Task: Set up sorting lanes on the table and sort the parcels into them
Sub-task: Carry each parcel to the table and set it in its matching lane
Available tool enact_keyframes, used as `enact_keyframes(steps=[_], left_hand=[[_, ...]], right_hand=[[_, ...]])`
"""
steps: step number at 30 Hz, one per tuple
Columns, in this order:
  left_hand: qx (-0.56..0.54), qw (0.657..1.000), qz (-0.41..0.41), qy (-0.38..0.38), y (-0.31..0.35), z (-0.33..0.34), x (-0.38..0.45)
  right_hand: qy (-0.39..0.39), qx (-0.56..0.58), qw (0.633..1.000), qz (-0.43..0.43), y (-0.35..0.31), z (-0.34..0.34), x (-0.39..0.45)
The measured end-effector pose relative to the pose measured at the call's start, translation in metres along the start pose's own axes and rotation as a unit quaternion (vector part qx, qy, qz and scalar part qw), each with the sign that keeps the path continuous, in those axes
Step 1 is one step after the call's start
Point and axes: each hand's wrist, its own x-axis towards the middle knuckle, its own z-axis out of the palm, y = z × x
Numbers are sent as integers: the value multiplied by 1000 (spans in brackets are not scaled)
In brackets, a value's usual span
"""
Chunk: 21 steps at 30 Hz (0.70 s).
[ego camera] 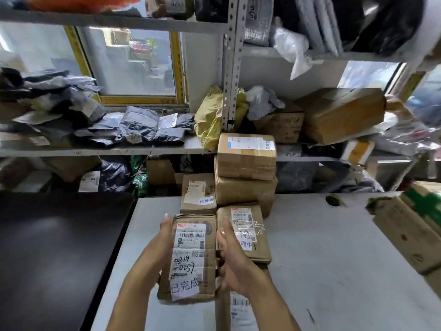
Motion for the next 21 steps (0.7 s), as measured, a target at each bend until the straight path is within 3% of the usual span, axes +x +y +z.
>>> enact_keyframes(steps=[5,7,13,17,21], left_hand=[[16,999,28,-5,28,50,-46],[19,999,34,-20,33,80,-61],[-6,995,96,-38,36,193,-112],[44,980,93,-171,29,278,-159],[54,957,134,-251,28,348,-200]], right_hand=[[42,80,995,-31,6,-53,-64],[61,82,993,-65,11,-71,-95],[109,74,990,-59,51,-154,-182],[165,83,981,-66,85,-212,-249],[234,169,953,-91,106,-263,-311]])
